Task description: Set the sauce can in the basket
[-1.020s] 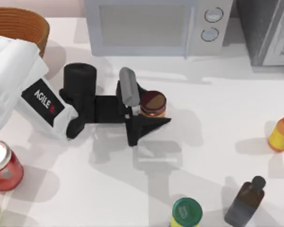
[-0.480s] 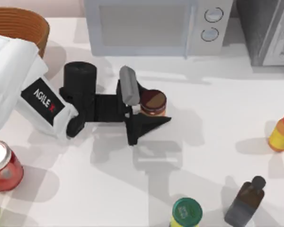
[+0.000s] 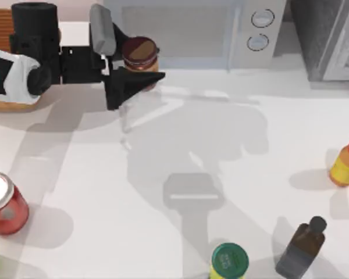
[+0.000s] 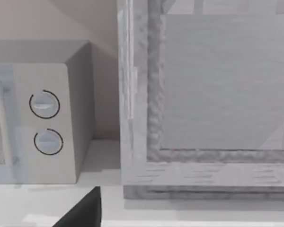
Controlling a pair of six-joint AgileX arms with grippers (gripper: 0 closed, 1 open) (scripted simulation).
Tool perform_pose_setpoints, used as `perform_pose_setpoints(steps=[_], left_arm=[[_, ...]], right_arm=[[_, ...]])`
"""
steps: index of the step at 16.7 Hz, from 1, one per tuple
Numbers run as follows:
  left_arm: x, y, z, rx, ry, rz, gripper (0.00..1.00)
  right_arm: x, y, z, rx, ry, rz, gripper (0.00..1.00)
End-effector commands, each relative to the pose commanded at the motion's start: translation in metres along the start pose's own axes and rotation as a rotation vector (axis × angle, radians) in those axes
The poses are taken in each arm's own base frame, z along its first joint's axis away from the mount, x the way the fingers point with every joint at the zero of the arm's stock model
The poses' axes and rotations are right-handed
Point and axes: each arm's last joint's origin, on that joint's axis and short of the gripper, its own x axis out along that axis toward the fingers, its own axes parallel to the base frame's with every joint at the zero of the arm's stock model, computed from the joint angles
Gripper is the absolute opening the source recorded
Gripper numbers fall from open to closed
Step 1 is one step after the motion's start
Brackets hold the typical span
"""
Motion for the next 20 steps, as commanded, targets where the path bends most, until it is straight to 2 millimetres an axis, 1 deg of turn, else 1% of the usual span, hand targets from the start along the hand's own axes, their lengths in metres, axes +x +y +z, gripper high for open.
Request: perform_pose_setpoints(steps=[1,3,5,8,10,11,12,13,14,17,20], left_arm=[[-0.023,0.011,0.012,-0.002,0.001,0.035,0.0],[-0.074,0.03,0.033,-0.018,0.01,0.121,0.0],[-0.13,0.042,0.048,-0.052,0.025,0.221,0.0],[-0.21,0.047,0.063,-0.119,0.049,0.378,0.0],[-0.253,0.042,0.071,-0.154,0.059,0.468,0.0],[-0.27,0.039,0.075,-0.167,0.063,0.504,0.0],[-0.283,0.037,0.078,-0.176,0.066,0.532,0.0],[-0.292,0.034,0.081,-0.181,0.068,0.552,0.0],[-0.296,0.033,0.083,-0.183,0.068,0.562,0.0],[-0.297,0.033,0.083,-0.183,0.069,0.564,0.0],[-0.291,0.036,0.08,-0.187,0.071,0.558,0.0]], right_arm=[[0.0,0.0,0.0,0.0,0.0,0.0,1.0],[0.0,0.0,0.0,0.0,0.0,0.0,1.0],[0.0,0.0,0.0,0.0,0.0,0.0,1.0],[0.0,0.0,0.0,0.0,0.0,0.0,1.0],[0.0,0.0,0.0,0.0,0.0,0.0,1.0],[0.0,0.0,0.0,0.0,0.0,0.0,1.0],[0.0,0.0,0.0,0.0,0.0,0.0,1.0],[0.0,0.0,0.0,0.0,0.0,0.0,1.0],[0.0,0.0,0.0,0.0,0.0,0.0,1.0],[0.0,0.0,0.0,0.0,0.0,0.0,1.0],[0.0,0.0,0.0,0.0,0.0,0.0,1.0]])
